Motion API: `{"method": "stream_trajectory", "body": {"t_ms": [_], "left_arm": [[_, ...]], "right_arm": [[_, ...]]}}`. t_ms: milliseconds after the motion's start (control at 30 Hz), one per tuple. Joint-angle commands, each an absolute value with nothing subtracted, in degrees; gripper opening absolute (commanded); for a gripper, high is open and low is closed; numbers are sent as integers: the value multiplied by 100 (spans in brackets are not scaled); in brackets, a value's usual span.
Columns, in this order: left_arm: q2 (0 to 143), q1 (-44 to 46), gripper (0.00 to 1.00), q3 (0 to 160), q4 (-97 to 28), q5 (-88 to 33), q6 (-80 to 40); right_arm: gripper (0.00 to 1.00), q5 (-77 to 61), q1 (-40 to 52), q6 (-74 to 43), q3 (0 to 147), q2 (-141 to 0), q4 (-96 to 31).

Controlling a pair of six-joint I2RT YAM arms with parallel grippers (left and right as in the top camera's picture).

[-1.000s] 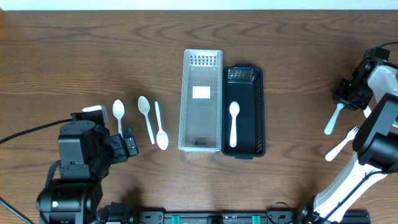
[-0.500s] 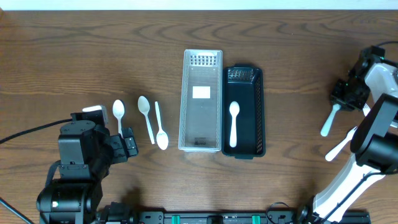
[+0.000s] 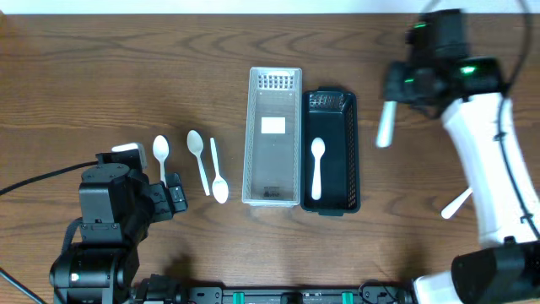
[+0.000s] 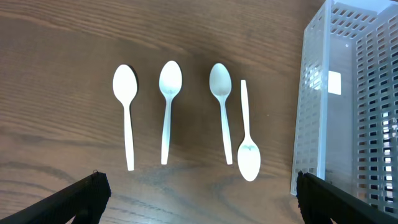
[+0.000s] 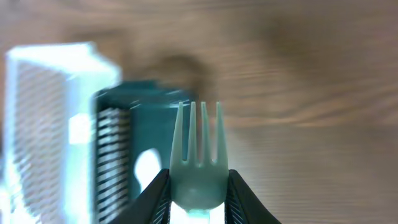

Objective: Pack container
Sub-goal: 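Carry the fork into the dark green basket and release it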

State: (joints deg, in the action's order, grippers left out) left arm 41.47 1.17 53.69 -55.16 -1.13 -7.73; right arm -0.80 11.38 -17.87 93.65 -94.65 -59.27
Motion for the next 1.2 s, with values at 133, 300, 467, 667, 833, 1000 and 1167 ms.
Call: {"method": "stream_trajectory", "body": {"t_ms": [133,300,467,667,833,1000,1167], "left_arm": [[4158,82,98,5450,-5566,-106,-827],[4158,82,98,5450,-5570,-106,-827],[4158,82,98,5450,-5570,-106,-827],[4158,82,98,5450,-5568,-106,-827],[4158,82,98,5450,-5570,-106,-827],[4158,82,98,5450,-5568,-106,-825],[4158,82,98,5450,-5594,-106,-827]], "right_arm": [[12,257,2034,-2633,9286,-10252,-5942],[13,257,2217,-2630,9286,-11159,-6005],[11,202,2355,-2609,9286,-11830,-5977],[50,185,2418,-2609,9327,-11839,-5896],[49,132,2381,-2561,9603,-11789,-6163],[48,259,2110,-2547,10248,-11301,-6602],[49,303,1391,-2877,10451,-10302,-6632]]}}
